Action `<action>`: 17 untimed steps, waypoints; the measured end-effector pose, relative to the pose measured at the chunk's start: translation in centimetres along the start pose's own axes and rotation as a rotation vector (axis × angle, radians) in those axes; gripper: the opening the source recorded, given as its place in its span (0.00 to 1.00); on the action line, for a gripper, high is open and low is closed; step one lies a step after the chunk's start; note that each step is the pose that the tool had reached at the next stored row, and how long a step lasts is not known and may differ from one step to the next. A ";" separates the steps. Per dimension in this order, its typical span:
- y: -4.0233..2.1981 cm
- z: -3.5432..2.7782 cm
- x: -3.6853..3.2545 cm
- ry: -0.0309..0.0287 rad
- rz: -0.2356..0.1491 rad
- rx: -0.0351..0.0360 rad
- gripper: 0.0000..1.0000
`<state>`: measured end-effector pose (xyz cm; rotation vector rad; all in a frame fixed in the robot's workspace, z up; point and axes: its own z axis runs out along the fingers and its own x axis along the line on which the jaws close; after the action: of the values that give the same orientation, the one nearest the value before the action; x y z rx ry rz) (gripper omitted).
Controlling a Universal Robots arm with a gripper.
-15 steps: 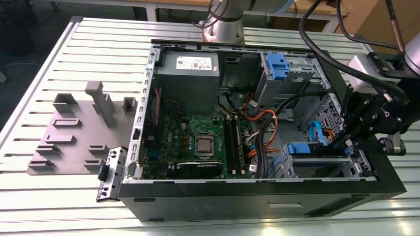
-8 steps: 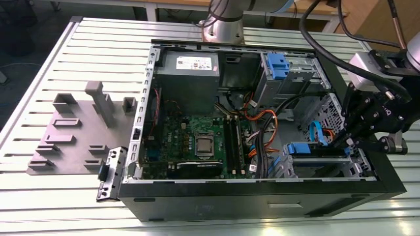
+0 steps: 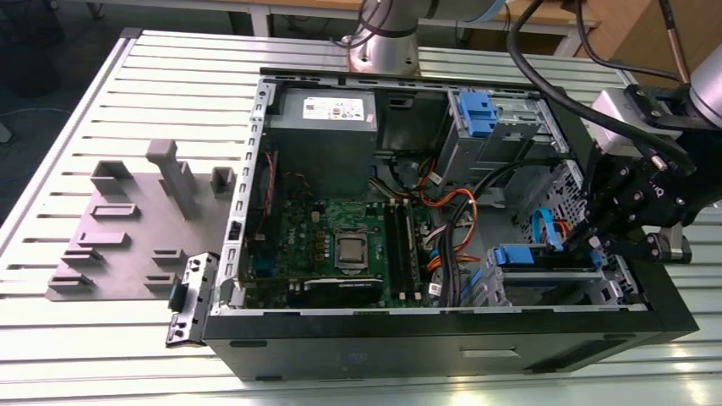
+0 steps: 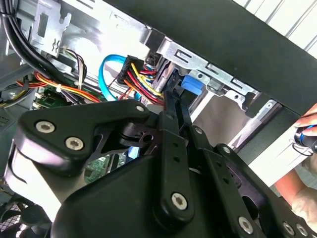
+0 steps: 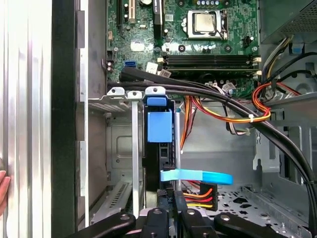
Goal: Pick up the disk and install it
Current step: 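Insert the second disk wire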
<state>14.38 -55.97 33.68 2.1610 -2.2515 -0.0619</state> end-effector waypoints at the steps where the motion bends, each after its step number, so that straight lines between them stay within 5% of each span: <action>1: 0.04 0.02 -0.03 -0.0006 0.000 0.0000 0.16; 17: 0.06 0.44 0.03 -0.0001 0.000 0.0000 0.16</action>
<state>14.30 -55.98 33.23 2.1611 -2.2516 -0.0619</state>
